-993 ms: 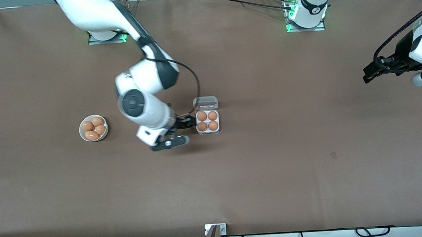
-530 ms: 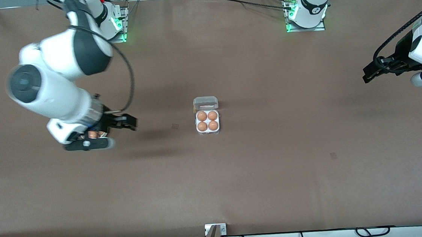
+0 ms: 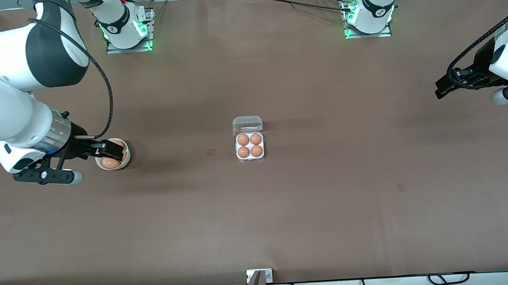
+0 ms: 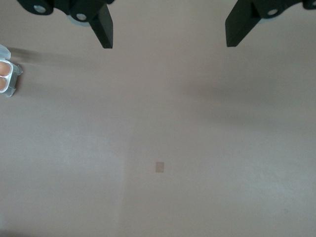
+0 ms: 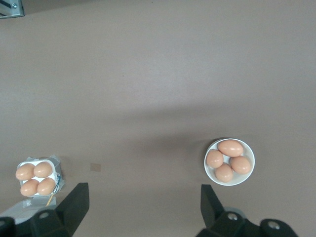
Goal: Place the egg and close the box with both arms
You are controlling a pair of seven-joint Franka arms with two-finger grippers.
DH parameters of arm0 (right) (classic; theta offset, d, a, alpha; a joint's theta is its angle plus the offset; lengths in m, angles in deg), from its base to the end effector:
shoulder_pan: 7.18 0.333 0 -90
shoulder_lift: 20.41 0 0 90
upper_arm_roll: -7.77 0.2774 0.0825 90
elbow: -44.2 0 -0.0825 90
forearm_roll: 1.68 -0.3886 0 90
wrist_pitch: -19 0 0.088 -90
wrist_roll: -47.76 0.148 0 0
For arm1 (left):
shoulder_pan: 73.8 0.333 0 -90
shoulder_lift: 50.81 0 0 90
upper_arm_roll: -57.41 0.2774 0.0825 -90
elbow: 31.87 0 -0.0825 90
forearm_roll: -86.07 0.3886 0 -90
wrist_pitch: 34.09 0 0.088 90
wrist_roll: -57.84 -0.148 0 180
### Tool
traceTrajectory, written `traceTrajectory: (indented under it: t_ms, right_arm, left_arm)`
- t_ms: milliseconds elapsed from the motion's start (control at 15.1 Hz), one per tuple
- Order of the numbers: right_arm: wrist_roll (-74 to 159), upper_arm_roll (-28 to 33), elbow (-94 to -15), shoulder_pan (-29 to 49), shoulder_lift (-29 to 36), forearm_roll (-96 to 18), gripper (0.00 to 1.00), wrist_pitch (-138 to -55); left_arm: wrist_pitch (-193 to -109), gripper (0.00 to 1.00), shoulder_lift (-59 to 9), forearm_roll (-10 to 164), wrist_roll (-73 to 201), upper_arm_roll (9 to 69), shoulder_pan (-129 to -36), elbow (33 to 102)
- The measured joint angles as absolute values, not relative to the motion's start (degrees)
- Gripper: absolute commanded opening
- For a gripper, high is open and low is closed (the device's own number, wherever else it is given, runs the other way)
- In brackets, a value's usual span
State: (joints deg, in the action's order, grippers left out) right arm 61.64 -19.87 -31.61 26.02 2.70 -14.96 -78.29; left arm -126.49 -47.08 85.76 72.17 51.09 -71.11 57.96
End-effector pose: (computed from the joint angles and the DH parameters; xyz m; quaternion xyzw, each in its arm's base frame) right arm 0.6485 0.1390 0.4502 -0.9973 0.0690 -0.0034 0.0246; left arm 0.5771 -0.0360 0.5131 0.9956 0.0935 -0.0108 0.0047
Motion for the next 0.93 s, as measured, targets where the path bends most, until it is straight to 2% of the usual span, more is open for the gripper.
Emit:
traceTrajectory:
  t_ms: [265, 397, 530, 662, 794, 927]
  right_arm:
    - [61.6, -19.85, -31.33, 24.21, 2.63, -14.94, 1.0, -78.3]
    - [61.54, -14.84, -30.68, 18.63, 2.08, -13.57, 1.0, -78.29]
    - [61.46, -6.62, -30.11, 10.62, 0.7, -10.14, 1.0, -78.23]
    - [61.45, 1.46, -30.01, 2.72, -1.22, -7.64, 1.0, -77.41]
    - [60.8, 6.43, -29.99, -3.33, -2.96, -7.0, 1.0, -75.52]
    - [57.67, 7.73, -29.98, -6.27, -4.27, -6.53, 1.0, -73.88]
  left_arm:
    - [-126.4, 1.0, -46.7, 85.76, 72.17, 51.09, -71.1, 57.96]
    - [-126.39, 1.0, -46.65, 85.76, 72.17, 51.09, -71.1, 57.96]
    - [-126.33, 0.99, -46.63, 85.76, 72.17, 51.08, -71.12, 57.96]
    - [-125.98, 0.74, -46.58, 85.76, 72.05, 51.09, -71.1, 57.96]
    - [-125.82, 0.58, -46.58, 85.76, 71.45, 51.08, -71.1, 57.96]
    - [-125.78, 0.45, -46.59, 85.76, 71.01, 51.08, -71.1, 57.95]
